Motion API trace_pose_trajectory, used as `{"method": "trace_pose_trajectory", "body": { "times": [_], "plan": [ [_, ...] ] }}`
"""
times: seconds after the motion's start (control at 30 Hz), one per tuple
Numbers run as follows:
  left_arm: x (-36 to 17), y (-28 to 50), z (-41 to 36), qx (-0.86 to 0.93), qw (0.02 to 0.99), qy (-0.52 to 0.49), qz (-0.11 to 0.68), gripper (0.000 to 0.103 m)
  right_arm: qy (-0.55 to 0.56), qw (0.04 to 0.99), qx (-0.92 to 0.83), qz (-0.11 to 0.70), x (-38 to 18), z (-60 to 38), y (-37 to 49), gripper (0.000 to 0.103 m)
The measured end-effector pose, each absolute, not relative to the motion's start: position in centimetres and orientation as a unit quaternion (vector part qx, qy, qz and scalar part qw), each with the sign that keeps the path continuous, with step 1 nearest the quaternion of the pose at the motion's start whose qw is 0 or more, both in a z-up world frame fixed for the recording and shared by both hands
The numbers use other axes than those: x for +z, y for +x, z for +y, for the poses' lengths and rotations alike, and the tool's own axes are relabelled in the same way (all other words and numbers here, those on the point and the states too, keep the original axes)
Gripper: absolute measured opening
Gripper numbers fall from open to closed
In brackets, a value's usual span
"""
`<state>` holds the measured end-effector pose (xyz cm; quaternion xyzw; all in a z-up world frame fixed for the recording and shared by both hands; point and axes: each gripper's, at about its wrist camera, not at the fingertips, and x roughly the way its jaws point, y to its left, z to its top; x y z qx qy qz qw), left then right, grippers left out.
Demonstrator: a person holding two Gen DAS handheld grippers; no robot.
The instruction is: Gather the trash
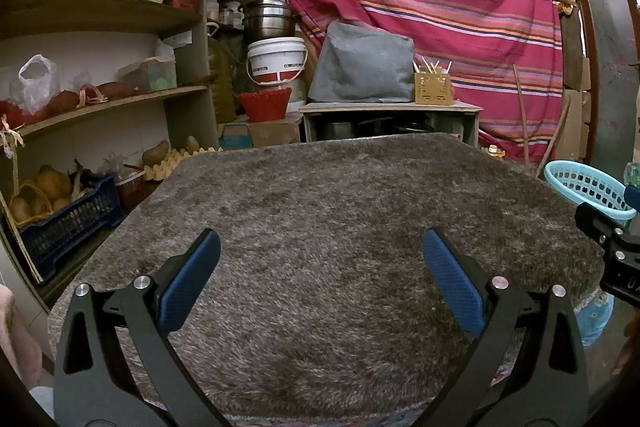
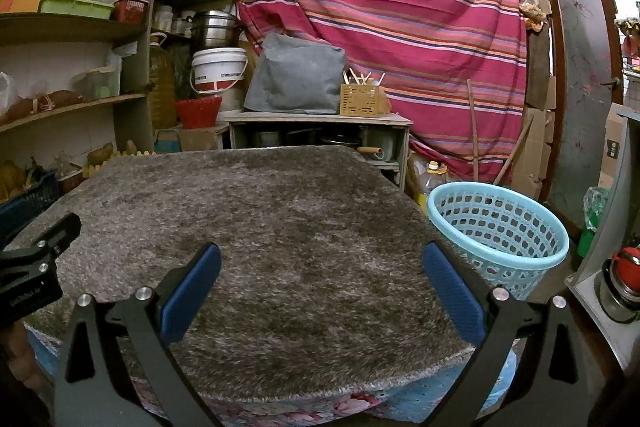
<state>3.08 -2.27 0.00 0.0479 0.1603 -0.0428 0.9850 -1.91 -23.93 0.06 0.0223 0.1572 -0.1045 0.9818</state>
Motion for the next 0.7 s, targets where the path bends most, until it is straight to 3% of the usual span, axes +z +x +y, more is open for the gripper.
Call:
{"method": "trace_pose_trajectory", "body": {
  "times": [0.7],
  "plan": [
    [-0.02,3.16,-2.27,-0.046,0.985,0.052,0.159,0.098,0.022,0.982,-0.104,0.157,0.07,-24.00,-1.93,0.099]
  ]
}}
